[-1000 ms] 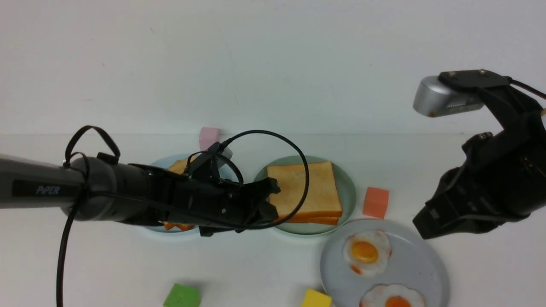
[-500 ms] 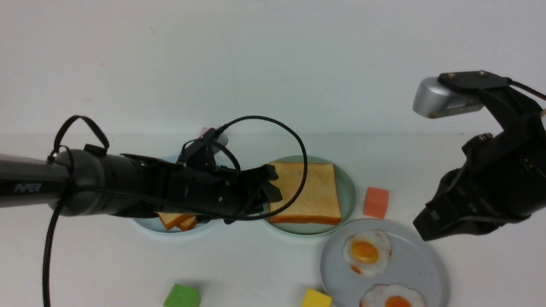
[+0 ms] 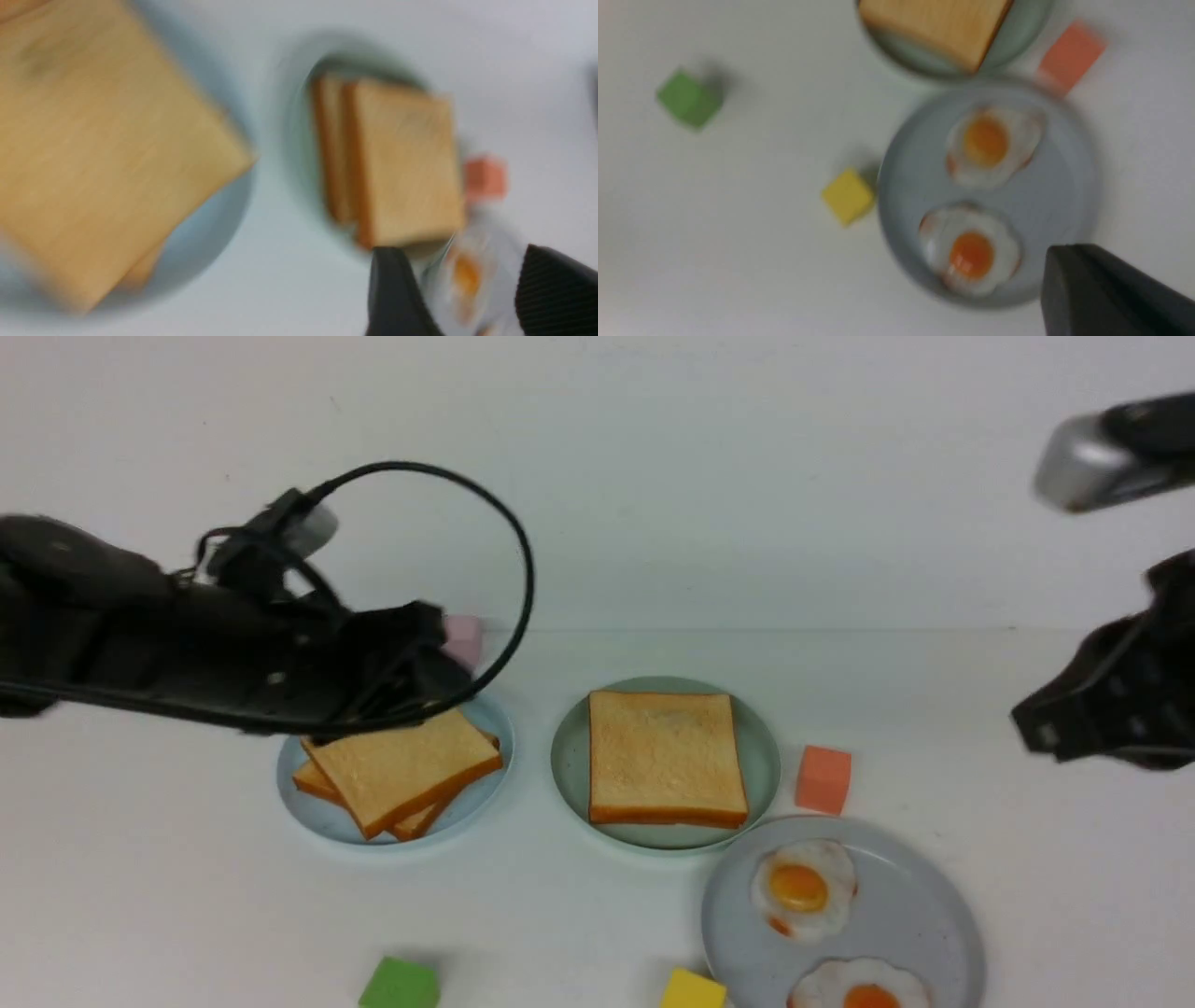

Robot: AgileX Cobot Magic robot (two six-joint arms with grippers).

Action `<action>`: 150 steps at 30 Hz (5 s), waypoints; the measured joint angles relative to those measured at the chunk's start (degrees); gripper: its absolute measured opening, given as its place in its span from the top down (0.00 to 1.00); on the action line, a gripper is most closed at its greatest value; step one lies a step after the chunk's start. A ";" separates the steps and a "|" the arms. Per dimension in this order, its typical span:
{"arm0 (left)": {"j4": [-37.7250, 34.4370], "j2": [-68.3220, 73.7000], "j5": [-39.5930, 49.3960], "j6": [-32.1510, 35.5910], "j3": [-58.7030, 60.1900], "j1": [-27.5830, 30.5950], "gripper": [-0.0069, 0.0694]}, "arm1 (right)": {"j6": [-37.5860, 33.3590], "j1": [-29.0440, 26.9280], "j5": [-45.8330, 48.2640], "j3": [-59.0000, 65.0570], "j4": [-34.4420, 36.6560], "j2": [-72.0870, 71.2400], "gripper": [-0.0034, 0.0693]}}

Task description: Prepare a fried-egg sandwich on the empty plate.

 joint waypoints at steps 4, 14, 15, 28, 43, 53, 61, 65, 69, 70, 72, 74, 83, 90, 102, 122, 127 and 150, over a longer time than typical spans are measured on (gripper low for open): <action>21.52 -4.18 10.59 -15.21 0.06 0.79 0.65 | 3.26 0.00 -7.32 6.30 -1.53 -7.84 0.92; 28.12 -22.02 21.24 -21.18 0.26 -11.25 0.93 | 10.73 0.00 -18.71 25.30 -2.22 -30.73 0.92; 29.24 -24.33 21.95 -23.11 0.26 -11.51 0.93 | 10.79 0.00 -19.51 26.80 -2.22 -32.60 0.92; 39.71 -68.05 31.92 -45.65 14.04 -11.74 0.93 | 10.54 0.00 -23.63 43.29 -0.90 -53.57 0.97; 44.28 -77.97 35.47 -55.57 21.47 -11.74 0.93 | 10.65 0.00 -23.58 43.69 -1.92 -54.76 0.96; 44.60 -78.02 34.61 -55.62 21.59 -11.74 0.93 | 10.65 0.00 -23.58 43.69 -1.92 -54.76 0.95; 59.02 -79.54 11.16 -49.50 33.26 -11.74 0.93 | 10.65 0.00 -23.58 43.69 -1.92 -54.76 0.95; 63.14 -84.56 -4.45 -49.61 44.78 -10.04 0.93 | 10.65 0.00 -23.58 43.69 -1.92 -54.76 0.95; 61.67 -89.65 -7.06 -48.10 53.82 -3.23 0.93 | 10.65 0.00 -23.58 43.69 -1.92 -54.76 0.94; 61.50 -89.72 -7.15 -47.78 54.27 -2.89 0.93 | 10.65 0.00 -23.58 43.69 -1.92 -54.76 0.94; 58.99 -89.99 -7.83 -45.61 59.57 0.77 0.93 | 10.65 0.00 -23.42 43.69 -1.92 -54.76 0.94; 58.78 -89.99 -8.81 -44.72 60.35 1.70 0.93 | 10.65 0.00 -23.34 43.71 -1.92 -54.76 0.94; 59.88 -89.99 -10.23 -42.04 60.70 2.01 0.92 | 10.65 0.00 -23.12 43.71 -1.98 -54.76 0.93; 59.95 -89.99 -10.48 -41.86 60.70 2.01 0.92 | 10.65 0.00 -23.06 43.71 -1.98 -54.76 0.92; 59.97 -89.99 -10.48 -41.86 60.70 2.01 0.90 | 10.65 0.00 -22.99 44.22 -2.17 -54.76 0.90; 60.02 -89.99 -10.67 -41.86 60.70 2.01 0.87 | 10.65 -26.27 -32.15 66.78 -7.32 -64.35 0.87; 60.02 -89.99 -10.67 -41.86 60.70 2.01 0.87 | 10.65 -26.86 -34.84 68.09 -7.75 -64.42 0.86; 60.02 -89.99 -10.67 -41.86 60.70 2.01 0.86 | 10.65 -26.30 -35.47 68.22 -8.63 -64.42 0.82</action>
